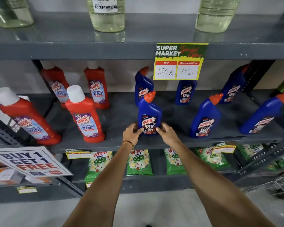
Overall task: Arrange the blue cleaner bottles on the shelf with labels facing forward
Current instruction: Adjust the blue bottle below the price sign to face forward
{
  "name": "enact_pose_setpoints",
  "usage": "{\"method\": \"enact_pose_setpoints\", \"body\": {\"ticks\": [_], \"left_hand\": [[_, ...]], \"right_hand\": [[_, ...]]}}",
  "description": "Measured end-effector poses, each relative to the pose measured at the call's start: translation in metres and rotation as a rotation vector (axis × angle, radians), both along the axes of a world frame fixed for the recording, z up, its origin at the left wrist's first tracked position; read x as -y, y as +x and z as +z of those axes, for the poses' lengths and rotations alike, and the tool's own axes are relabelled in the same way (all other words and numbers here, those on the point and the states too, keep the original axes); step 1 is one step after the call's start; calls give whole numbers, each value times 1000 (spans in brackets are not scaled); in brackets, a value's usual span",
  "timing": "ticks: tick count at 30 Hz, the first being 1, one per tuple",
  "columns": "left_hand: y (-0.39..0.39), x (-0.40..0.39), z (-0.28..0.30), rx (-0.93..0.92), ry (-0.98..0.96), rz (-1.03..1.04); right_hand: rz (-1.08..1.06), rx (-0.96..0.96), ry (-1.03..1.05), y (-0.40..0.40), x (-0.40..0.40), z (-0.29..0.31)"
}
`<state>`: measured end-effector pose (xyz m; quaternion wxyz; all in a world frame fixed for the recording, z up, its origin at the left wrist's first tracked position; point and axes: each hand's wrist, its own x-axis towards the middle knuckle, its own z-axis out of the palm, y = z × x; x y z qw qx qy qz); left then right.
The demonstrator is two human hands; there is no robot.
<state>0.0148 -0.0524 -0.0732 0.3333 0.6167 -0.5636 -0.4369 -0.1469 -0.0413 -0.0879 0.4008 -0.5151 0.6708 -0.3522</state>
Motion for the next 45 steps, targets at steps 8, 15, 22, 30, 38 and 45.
{"method": "enact_pose_setpoints", "body": {"ticks": [8, 15, 22, 30, 38, 45], "left_hand": [[3, -15, 1, -5, 9, 2], [2, -22, 1, -7, 7, 12], [2, -24, 1, -7, 15, 14], [0, -26, 2, -7, 10, 30], [-1, -27, 0, 19, 21, 45], [3, -50, -5, 208, 9, 42]], "right_hand": [[-4, -8, 2, 1, -16, -1], [-17, 1, -7, 3, -23, -1], [-10, 7, 3, 3, -24, 2], [-5, 35, 7, 1, -25, 3], [27, 26, 34, -3, -24, 3], [20, -104, 12, -1, -44, 6]]}}
